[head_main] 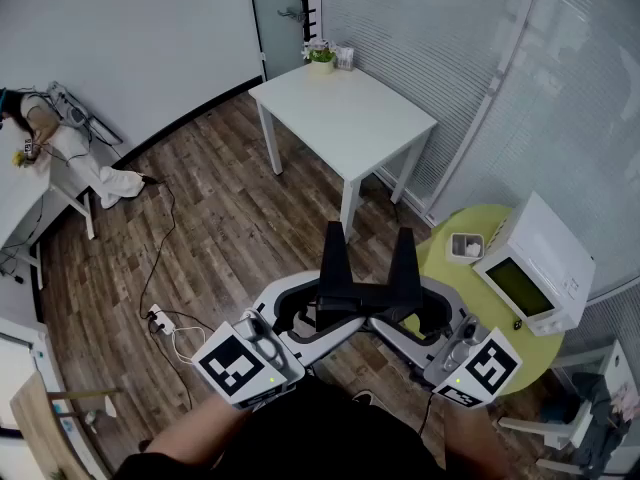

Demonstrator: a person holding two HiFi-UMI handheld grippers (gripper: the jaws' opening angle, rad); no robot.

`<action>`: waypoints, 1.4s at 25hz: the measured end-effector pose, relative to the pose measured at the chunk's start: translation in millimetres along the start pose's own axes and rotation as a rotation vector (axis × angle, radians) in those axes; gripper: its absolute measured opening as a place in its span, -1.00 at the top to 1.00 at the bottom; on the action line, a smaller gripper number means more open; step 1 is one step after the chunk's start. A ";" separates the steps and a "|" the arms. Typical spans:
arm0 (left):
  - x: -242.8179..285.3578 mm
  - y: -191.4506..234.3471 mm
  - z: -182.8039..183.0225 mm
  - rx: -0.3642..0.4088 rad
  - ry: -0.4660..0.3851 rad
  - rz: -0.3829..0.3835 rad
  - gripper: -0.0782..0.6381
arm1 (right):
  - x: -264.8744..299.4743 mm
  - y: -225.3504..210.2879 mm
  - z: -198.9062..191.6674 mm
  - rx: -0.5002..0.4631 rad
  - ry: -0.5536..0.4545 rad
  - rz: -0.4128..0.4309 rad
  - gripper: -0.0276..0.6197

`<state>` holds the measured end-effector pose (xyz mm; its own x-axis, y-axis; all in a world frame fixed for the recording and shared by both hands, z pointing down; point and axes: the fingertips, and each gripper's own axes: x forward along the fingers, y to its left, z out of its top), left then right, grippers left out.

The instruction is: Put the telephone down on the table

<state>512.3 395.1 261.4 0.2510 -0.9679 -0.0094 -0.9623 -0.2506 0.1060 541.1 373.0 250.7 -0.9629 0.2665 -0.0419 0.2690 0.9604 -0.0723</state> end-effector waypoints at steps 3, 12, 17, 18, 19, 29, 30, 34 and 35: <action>1.0 -1.7 0.9 0.002 -0.005 0.000 0.07 | -2.0 0.0 0.2 0.000 -0.001 0.000 0.17; -0.7 -2.4 -0.1 0.000 -0.006 0.007 0.07 | -1.2 1.8 -0.5 -0.004 0.015 0.013 0.17; -7.7 5.9 -1.4 0.000 -0.006 0.018 0.07 | 9.3 2.8 -3.3 0.013 0.014 0.024 0.17; -9.9 8.3 -1.2 -0.001 -0.006 0.021 0.07 | 12.5 3.3 -3.5 0.014 0.014 0.026 0.17; -12.4 11.1 -0.8 -0.002 -0.007 0.023 0.07 | 16.1 3.9 -3.6 0.016 0.015 0.028 0.17; -43.0 54.9 5.5 0.013 -0.016 0.021 0.07 | 70.0 8.2 -4.8 0.008 0.015 0.029 0.17; -45.8 59.6 5.2 0.012 -0.015 0.020 0.07 | 75.5 8.3 -5.8 0.008 0.018 0.027 0.17; -56.7 77.8 2.5 0.002 -0.010 0.013 0.07 | 96.3 8.9 -10.7 0.006 0.023 0.017 0.17; -60.0 82.8 1.8 -0.001 -0.008 0.011 0.07 | 102.1 9.2 -12.0 0.007 0.024 0.014 0.17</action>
<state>417.3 432.4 269.0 0.2395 -0.9708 -0.0162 -0.9649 -0.2399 0.1071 445.0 410.0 257.7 -0.9592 0.2820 -0.0192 0.2826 0.9560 -0.0788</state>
